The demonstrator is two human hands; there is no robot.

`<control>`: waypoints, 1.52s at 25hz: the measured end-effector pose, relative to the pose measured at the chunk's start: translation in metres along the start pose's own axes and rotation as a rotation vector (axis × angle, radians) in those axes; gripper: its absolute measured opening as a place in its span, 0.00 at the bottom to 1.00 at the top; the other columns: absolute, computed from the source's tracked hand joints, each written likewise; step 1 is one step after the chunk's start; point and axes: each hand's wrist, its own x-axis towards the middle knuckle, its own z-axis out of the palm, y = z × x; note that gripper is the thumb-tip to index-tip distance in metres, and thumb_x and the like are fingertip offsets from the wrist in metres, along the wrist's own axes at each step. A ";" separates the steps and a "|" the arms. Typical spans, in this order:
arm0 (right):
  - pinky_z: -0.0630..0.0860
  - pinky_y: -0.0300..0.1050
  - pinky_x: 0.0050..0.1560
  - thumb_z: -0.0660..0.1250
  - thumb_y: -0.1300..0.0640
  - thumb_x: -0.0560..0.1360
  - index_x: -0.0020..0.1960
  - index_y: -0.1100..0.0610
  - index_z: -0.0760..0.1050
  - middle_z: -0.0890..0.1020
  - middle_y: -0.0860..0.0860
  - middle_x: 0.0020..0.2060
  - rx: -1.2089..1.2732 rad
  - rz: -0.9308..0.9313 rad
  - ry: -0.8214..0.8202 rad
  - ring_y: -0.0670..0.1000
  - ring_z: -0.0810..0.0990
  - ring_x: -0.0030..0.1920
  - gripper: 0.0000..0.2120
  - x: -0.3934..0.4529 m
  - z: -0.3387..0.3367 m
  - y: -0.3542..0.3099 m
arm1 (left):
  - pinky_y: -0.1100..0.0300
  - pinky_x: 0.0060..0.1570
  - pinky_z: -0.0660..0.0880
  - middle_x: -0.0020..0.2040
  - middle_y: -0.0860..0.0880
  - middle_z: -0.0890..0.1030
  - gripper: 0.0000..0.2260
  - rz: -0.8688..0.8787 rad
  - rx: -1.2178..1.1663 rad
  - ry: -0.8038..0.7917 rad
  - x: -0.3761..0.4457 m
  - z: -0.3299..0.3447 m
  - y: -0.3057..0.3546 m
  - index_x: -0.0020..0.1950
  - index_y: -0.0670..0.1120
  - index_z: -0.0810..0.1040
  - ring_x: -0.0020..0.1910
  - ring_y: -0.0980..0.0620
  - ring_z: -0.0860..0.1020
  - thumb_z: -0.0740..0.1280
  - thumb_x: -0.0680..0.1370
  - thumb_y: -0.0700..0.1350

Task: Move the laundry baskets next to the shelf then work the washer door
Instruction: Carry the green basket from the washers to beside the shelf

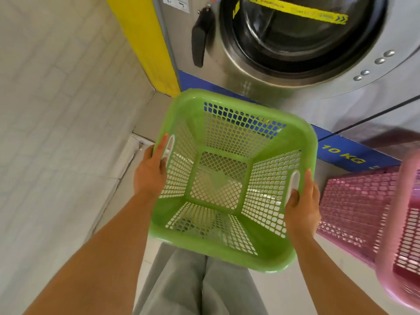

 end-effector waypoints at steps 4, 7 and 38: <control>0.75 0.57 0.49 0.59 0.63 0.78 0.77 0.47 0.56 0.67 0.55 0.71 -0.038 -0.065 -0.050 0.64 0.76 0.59 0.31 -0.031 0.008 -0.019 | 0.48 0.44 0.76 0.68 0.49 0.71 0.27 -0.137 -0.037 0.041 -0.047 -0.017 -0.043 0.76 0.64 0.56 0.52 0.40 0.79 0.58 0.81 0.43; 0.75 0.57 0.48 0.59 0.63 0.77 0.77 0.47 0.57 0.68 0.55 0.70 -0.032 -0.182 -0.090 0.65 0.76 0.58 0.31 -0.061 0.029 -0.038 | 0.51 0.44 0.74 0.71 0.49 0.69 0.27 -0.239 -0.074 0.093 -0.085 -0.034 -0.088 0.76 0.64 0.56 0.54 0.41 0.79 0.58 0.81 0.43; 0.64 0.36 0.26 0.56 0.64 0.79 0.79 0.47 0.42 0.52 0.49 0.79 -0.439 -0.446 -0.667 0.57 0.81 0.45 0.35 -0.242 0.243 -0.084 | 0.52 0.40 0.74 0.76 0.43 0.59 0.40 -0.902 -0.125 -0.165 -0.283 0.016 -0.368 0.77 0.62 0.46 0.52 0.40 0.77 0.61 0.75 0.35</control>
